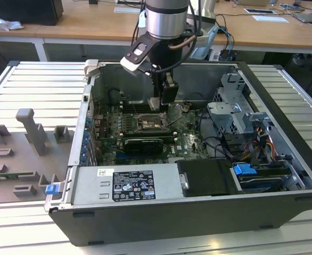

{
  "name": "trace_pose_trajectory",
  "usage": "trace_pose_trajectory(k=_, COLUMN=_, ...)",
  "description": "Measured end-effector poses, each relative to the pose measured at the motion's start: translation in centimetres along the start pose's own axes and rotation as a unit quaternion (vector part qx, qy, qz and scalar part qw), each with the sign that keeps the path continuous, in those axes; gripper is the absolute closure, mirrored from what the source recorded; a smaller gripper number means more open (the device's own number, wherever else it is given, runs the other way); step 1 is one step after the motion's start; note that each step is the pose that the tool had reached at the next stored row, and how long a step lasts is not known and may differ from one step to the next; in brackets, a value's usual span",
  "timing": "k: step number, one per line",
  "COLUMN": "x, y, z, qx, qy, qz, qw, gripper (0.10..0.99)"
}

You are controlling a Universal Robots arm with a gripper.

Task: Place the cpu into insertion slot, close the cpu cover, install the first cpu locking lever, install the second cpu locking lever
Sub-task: 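Place the cpu into insertion slot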

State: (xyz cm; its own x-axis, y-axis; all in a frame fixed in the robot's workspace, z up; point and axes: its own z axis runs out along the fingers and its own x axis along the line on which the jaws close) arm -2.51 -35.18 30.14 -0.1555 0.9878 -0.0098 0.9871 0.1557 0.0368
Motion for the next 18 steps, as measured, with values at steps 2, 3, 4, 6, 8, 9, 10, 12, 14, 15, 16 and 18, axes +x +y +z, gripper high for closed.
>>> trace_pose_trajectory(k=2, x=0.00, y=0.00, z=0.05, qx=0.0001, qy=0.0000, qz=0.001, qw=1.0000, gripper=0.545)
trace_pose_trajectory(k=3, x=0.00, y=0.00, z=0.09, qx=0.0001, qy=0.0000, qz=0.001, qw=1.0000, gripper=0.545)
trace_pose_trajectory(k=4, x=0.00, y=0.00, z=0.11, qx=0.0002, qy=0.0000, qz=0.002, qw=1.0000, gripper=0.545)
trace_pose_trajectory(k=6, x=0.00, y=0.00, z=0.19, qx=0.0003, qy=0.0000, qz=0.003, qw=1.0000, gripper=0.545)
trace_pose_trajectory(k=8, x=0.00, y=-0.01, z=0.22, qx=0.0005, qy=-0.0001, qz=0.004, qw=1.0000, gripper=0.545)
trace_pose_trajectory(k=9, x=0.00, y=-0.01, z=0.24, qx=0.0006, qy=-0.0001, qz=0.004, qw=1.0000, gripper=0.545)
trace_pose_trajectory(k=10, x=0.00, y=-0.01, z=0.26, qx=0.0007, qy=-0.0001, qz=0.004, qw=1.0000, gripper=0.545)
trace_pose_trajectory(k=12, x=0.00, y=-0.01, z=0.31, qx=0.0008, qy=-0.0001, qz=0.005, qw=1.0000, gripper=0.545)
trace_pose_trajectory(k=14, x=0.00, y=-0.01, z=0.42, qx=0.0010, qy=-0.0001, qz=0.007, qw=1.0000, gripper=0.545)
trace_pose_trajectory(k=15, x=0.00, y=-0.02, z=0.45, qx=0.0010, qy=-0.0001, qz=0.008, qw=1.0000, gripper=0.545)
trace_pose_trajectory(k=16, x=0.01, y=-0.02, z=0.48, qx=0.0011, qy=-0.0001, qz=0.008, qw=1.0000, gripper=0.545)
trace_pose_trajectory(k=18, x=0.01, y=-0.02, z=0.54, qx=0.0012, qy=-0.0002, qz=0.009, qw=1.0000, gripper=0.545)
